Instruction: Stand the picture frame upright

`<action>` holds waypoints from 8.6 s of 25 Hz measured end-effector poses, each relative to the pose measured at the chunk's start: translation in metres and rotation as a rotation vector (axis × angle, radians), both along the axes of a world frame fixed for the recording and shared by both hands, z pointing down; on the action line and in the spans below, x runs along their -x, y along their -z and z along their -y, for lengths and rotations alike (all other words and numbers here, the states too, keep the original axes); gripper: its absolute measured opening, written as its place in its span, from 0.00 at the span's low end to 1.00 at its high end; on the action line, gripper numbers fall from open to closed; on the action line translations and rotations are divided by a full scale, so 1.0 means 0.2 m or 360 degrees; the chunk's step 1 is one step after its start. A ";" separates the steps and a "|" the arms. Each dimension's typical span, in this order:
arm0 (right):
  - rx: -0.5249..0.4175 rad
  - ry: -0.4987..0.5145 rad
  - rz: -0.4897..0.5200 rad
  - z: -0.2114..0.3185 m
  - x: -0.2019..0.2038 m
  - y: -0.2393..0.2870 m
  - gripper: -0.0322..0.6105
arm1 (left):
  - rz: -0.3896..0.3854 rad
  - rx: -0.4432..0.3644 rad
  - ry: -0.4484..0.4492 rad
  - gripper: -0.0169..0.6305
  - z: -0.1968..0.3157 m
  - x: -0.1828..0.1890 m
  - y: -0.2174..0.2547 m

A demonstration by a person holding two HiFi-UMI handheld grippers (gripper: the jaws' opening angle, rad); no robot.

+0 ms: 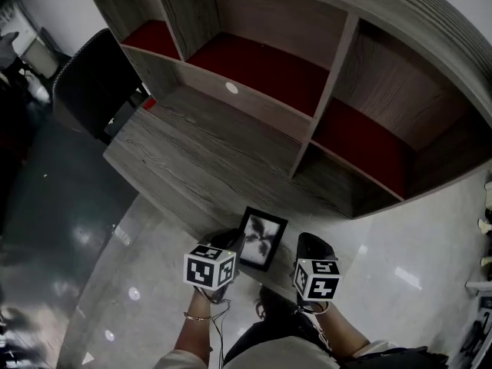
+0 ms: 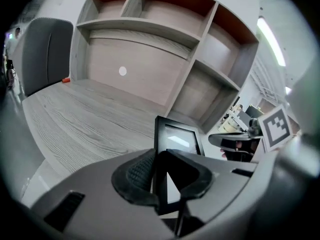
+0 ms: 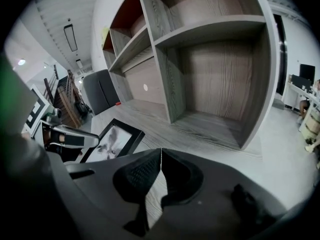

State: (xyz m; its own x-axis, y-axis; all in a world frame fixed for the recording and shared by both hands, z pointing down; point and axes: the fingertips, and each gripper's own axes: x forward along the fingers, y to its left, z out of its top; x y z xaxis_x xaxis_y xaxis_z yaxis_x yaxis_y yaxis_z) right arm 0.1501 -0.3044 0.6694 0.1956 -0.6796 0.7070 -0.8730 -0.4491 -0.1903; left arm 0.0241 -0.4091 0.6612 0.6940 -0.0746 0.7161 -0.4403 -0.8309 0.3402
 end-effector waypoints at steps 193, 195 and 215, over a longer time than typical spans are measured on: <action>-0.0534 -0.0300 -0.0361 0.52 -0.72 1.20 0.10 | -0.0848 -0.0782 0.0047 0.22 1.04 -1.11 1.70; -0.0538 -0.0292 -0.0357 0.51 -0.70 1.20 0.10 | -0.0846 -0.0781 0.0068 0.22 1.01 -1.06 1.70; -0.0638 -0.0148 -0.0354 0.28 -0.30 1.29 0.10 | -0.0812 -0.0790 0.0330 0.18 0.55 -0.33 1.67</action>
State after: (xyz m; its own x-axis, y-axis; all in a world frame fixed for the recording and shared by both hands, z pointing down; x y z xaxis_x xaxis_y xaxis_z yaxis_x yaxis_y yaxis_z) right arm 0.2095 -0.3601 0.4106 0.3856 -0.8631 0.3262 -0.8717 -0.4567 -0.1779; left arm 0.0906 -0.5191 0.3273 0.8679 -0.4714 0.1564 -0.4927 -0.8571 0.1504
